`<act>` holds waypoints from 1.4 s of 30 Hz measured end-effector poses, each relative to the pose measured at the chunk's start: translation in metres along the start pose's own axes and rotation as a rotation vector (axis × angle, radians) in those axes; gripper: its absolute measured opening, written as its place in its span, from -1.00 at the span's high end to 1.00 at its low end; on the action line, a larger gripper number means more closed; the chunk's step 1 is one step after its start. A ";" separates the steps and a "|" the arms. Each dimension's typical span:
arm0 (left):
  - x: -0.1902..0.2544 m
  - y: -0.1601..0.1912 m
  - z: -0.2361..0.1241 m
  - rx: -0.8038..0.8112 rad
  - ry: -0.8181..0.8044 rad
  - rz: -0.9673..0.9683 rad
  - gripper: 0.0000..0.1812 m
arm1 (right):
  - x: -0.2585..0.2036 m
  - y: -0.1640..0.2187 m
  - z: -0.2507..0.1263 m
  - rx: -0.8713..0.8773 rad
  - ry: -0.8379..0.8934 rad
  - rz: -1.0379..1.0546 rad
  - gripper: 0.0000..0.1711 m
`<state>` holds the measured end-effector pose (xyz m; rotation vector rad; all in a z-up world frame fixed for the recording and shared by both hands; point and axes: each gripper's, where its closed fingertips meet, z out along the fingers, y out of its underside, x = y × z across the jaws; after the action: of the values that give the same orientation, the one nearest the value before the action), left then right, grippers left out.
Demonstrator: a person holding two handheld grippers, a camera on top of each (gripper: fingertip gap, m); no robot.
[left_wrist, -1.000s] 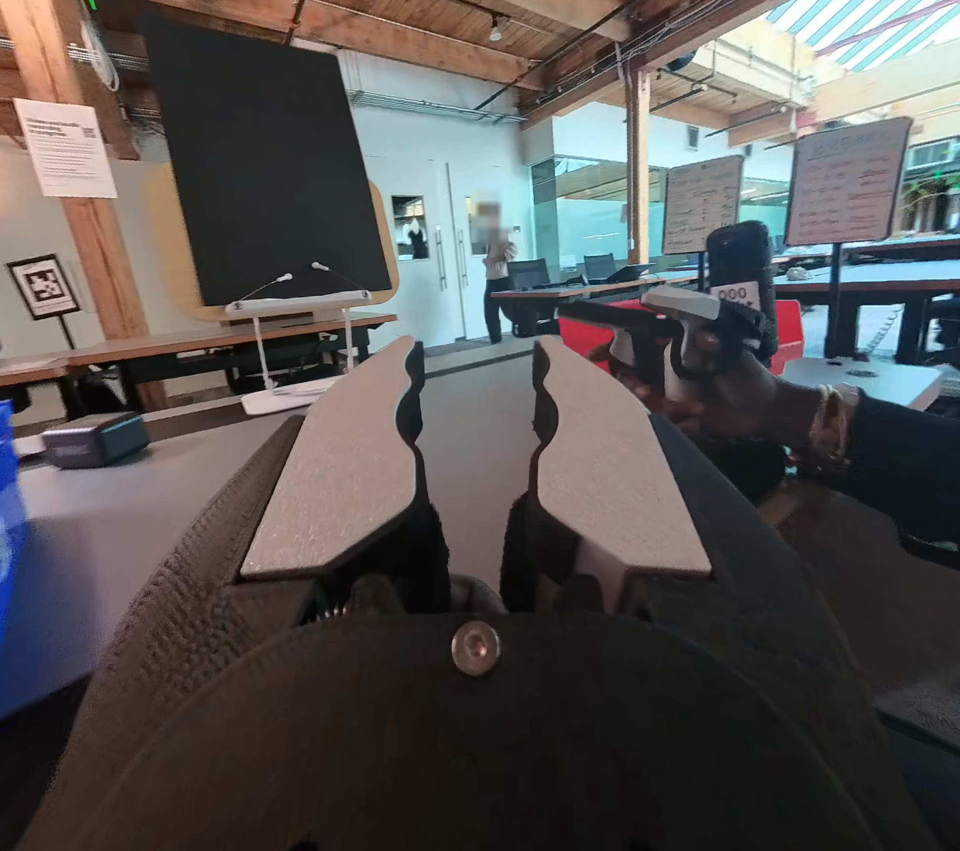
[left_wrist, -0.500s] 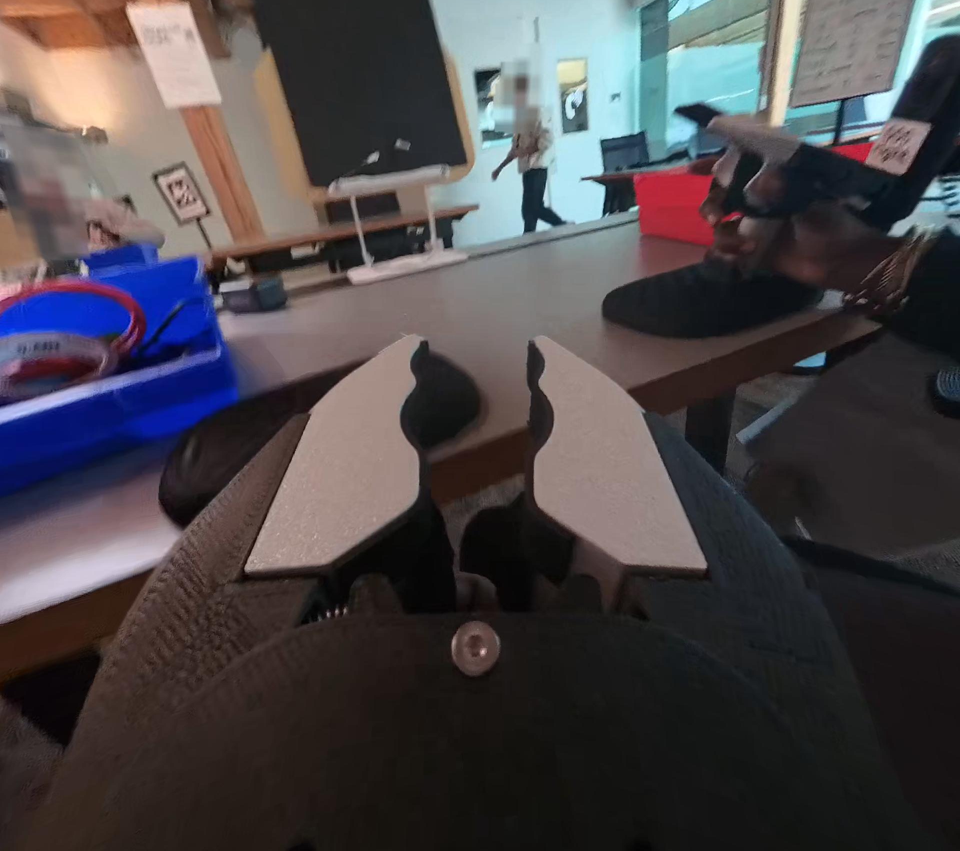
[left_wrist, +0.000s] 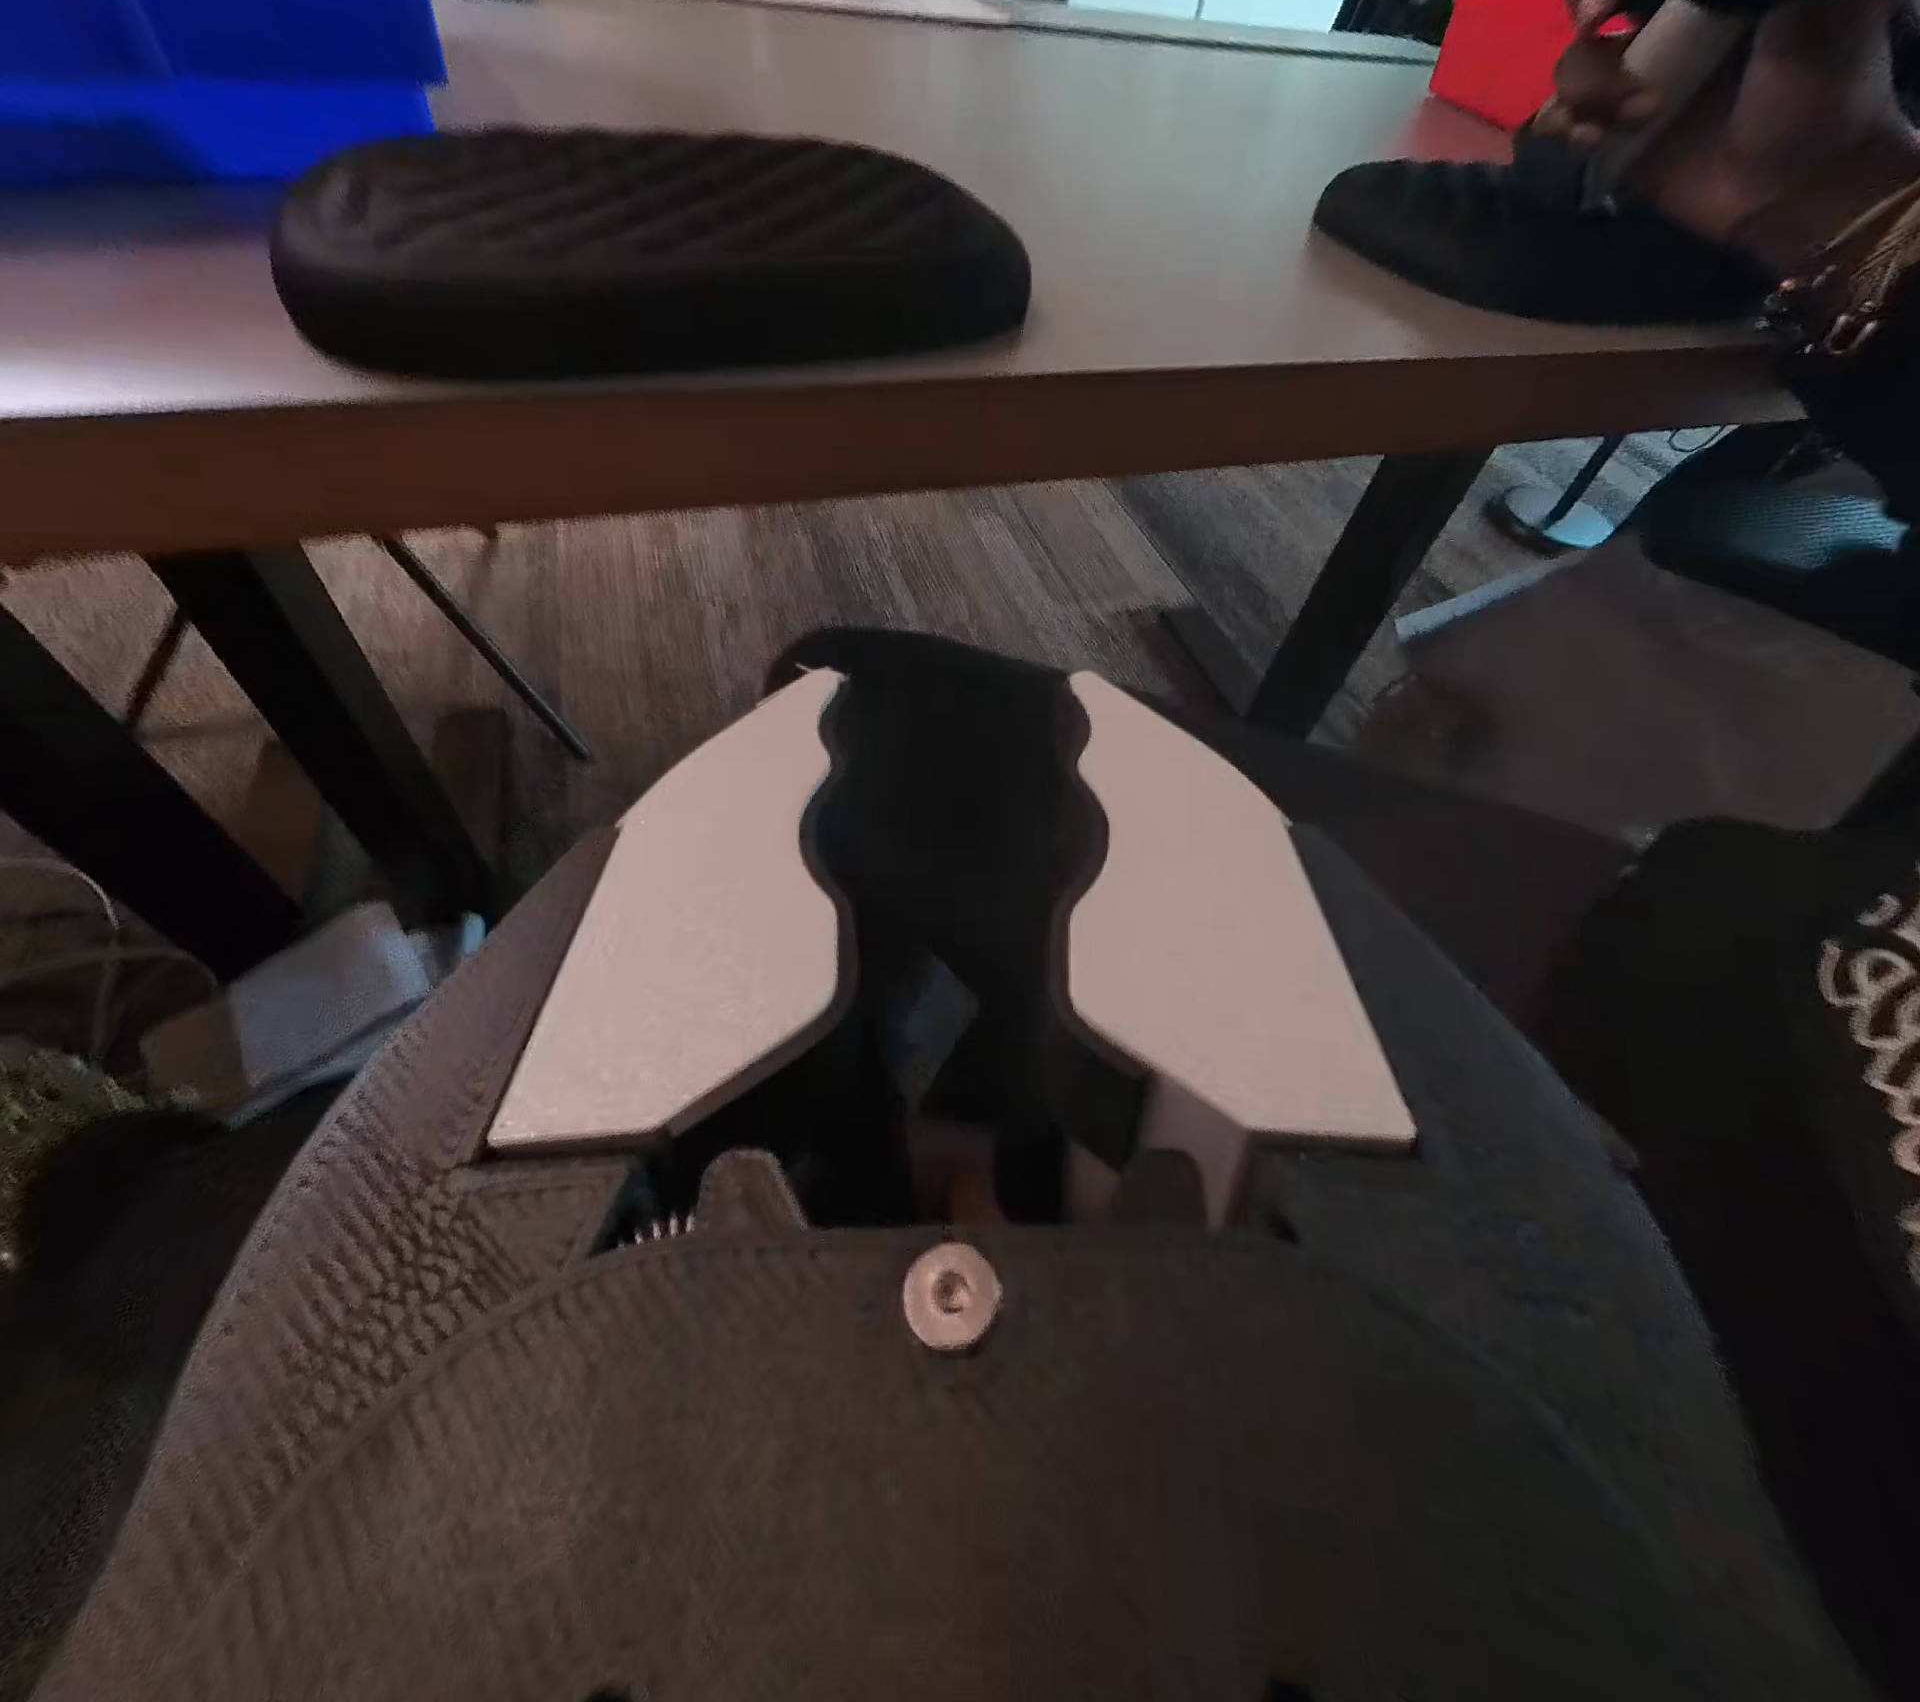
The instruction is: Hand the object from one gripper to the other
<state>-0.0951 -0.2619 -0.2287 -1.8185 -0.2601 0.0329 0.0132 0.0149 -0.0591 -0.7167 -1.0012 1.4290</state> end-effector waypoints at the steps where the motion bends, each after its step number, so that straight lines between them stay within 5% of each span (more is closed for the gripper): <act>1: -0.001 0.004 -0.002 -0.016 0.003 -0.035 0.60 | 0.002 -0.003 -0.002 0.023 0.009 0.012 0.24; 9: -0.011 -0.011 0.011 0.038 0.110 -0.254 0.59 | 0.019 -0.021 -0.016 0.155 0.048 0.177 0.25; 15: 0.034 -0.042 0.012 0.166 0.407 -0.280 0.61 | 0.012 -0.029 -0.024 0.195 0.057 0.139 0.28; 21: 0.064 -0.033 0.000 0.097 0.557 -0.269 0.61 | 0.020 -0.028 -0.024 0.202 0.086 0.176 0.28; 32: 0.015 0.009 -0.007 -0.092 0.307 -0.052 0.57 | 0.014 0.011 0.008 -0.071 0.108 0.072 0.35; 35: -0.062 0.042 -0.015 -0.227 -0.024 0.019 0.51 | 0.013 0.024 0.017 -0.153 0.110 0.063 0.35; 38: -0.173 0.108 -0.045 -0.555 -0.399 0.089 0.40 | 0.017 0.031 0.022 -0.190 0.147 0.044 0.35; 40: -0.222 0.158 -0.051 -0.687 -0.508 -0.061 0.38 | 0.020 0.037 0.025 -0.228 0.171 0.042 0.34; 42: -0.258 0.209 -0.035 -0.651 -0.554 -0.321 0.35 | 0.021 0.042 0.026 -0.262 0.183 0.046 0.32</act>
<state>-0.3074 -0.3953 -0.4486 -2.3601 -1.0511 0.2527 -0.0314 0.0342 -0.0821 -1.0488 -1.0428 1.2576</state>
